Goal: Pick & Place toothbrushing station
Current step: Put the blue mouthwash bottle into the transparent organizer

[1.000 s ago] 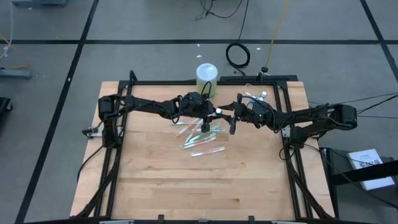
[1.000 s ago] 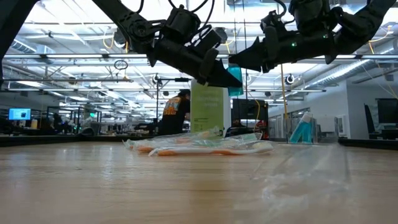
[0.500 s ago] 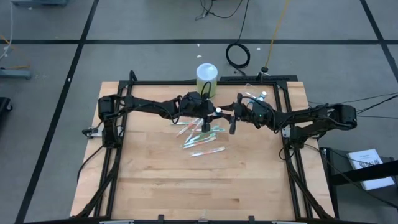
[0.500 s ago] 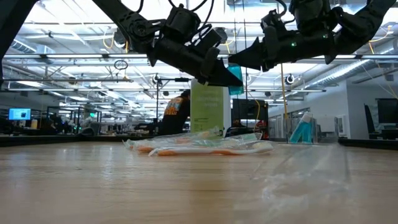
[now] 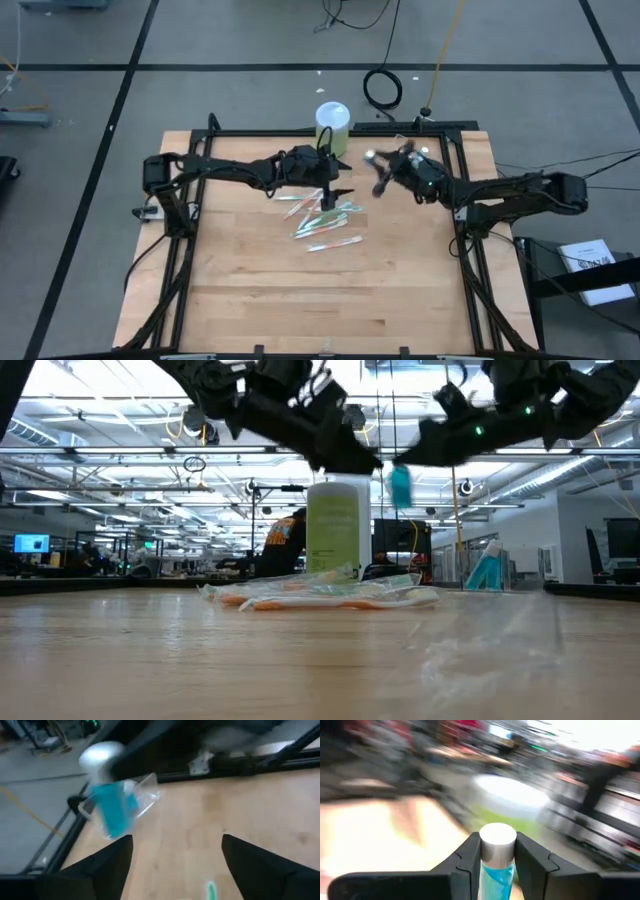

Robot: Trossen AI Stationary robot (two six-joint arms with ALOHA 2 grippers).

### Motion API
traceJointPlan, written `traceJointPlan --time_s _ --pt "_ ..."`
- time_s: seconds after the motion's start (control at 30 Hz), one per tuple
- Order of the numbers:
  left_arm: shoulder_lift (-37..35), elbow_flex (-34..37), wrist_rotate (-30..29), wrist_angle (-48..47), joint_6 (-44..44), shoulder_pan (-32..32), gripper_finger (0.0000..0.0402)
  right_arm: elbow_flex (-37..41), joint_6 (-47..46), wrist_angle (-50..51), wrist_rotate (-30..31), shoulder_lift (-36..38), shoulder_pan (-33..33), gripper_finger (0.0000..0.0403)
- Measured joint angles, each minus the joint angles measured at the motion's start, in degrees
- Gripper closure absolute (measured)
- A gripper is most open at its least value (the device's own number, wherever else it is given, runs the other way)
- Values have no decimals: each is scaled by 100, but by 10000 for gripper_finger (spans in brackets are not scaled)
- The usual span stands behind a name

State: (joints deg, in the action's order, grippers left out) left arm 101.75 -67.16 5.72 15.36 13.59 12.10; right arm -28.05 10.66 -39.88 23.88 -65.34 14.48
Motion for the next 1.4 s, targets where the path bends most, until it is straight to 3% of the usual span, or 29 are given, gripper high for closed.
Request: traceJointPlan --time_s 0.13,0.27,0.4,0.5,0.7,0.83,1.3,1.4 --pt "-344 0 355 -207 -14 100 63 418 144 -14 959 616 25 320" --pt "-510 0 1321 -219 -172 344 53 894 223 122 2034 1135 271 320" --pt "-491 4 1734 -345 -327 569 53 1157 79 329 2298 1451 552 320" --pt "-463 6 1609 -419 -366 671 52 1336 -245 357 2203 1467 849 320" --pt "-463 7 1535 -413 -370 688 52 1689 -1002 24 1322 1186 1626 320" --pt "-463 7 1522 -407 -364 682 52 1820 -1204 -170 1043 936 1915 320" --pt "-461 7 1519 -392 -340 680 52 1873 -1585 -826 728 -228 2006 319" --pt "-459 7 1519 -396 -342 668 52 1873 -1585 -1005 731 -400 2006 295"
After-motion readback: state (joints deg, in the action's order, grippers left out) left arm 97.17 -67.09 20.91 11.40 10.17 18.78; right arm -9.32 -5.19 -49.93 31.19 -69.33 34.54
